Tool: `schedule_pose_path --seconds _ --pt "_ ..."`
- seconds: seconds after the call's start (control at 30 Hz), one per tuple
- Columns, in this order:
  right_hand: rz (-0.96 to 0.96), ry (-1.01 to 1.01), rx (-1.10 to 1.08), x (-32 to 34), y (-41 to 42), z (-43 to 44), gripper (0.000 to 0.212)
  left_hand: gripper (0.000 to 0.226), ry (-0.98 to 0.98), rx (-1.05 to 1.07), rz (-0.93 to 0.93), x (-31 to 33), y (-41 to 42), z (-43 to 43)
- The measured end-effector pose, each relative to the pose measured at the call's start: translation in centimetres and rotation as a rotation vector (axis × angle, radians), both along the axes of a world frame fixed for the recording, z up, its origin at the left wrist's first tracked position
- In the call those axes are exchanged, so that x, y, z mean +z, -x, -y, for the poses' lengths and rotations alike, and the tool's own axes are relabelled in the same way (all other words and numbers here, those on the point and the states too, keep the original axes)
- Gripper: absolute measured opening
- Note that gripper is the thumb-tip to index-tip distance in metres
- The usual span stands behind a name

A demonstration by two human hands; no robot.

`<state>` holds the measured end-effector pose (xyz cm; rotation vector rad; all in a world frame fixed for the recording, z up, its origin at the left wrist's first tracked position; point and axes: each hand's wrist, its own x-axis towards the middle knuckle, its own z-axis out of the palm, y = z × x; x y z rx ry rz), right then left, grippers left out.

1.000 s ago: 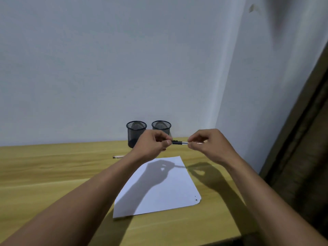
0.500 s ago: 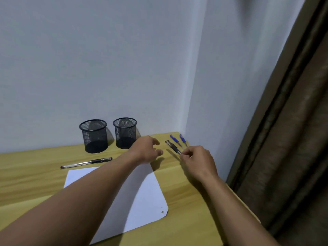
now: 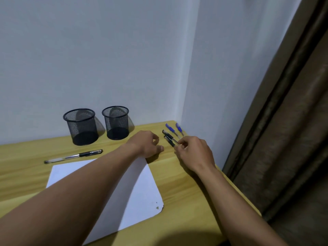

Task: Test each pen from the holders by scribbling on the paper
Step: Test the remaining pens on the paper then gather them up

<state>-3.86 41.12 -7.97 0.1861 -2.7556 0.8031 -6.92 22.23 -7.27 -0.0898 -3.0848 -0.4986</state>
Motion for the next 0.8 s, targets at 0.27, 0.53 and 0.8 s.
schedule_pose_path --seconds 0.27,0.53,0.8 --pt "-0.009 0.013 0.152 3.2 -1.9 3.4 0.023 0.044 -0.087 -0.016 -0.189 2.7 -6.5 4.9" --pt "0.06 -0.06 0.411 4.2 -2.7 12.9 0.031 0.03 -0.06 0.154 -0.28 3.2 -13.1 14.9" --pt "0.153 -0.184 0.546 1.4 -1.6 20.7 0.038 0.024 -0.141 0.371 -0.199 0.5 -14.7 22.4"
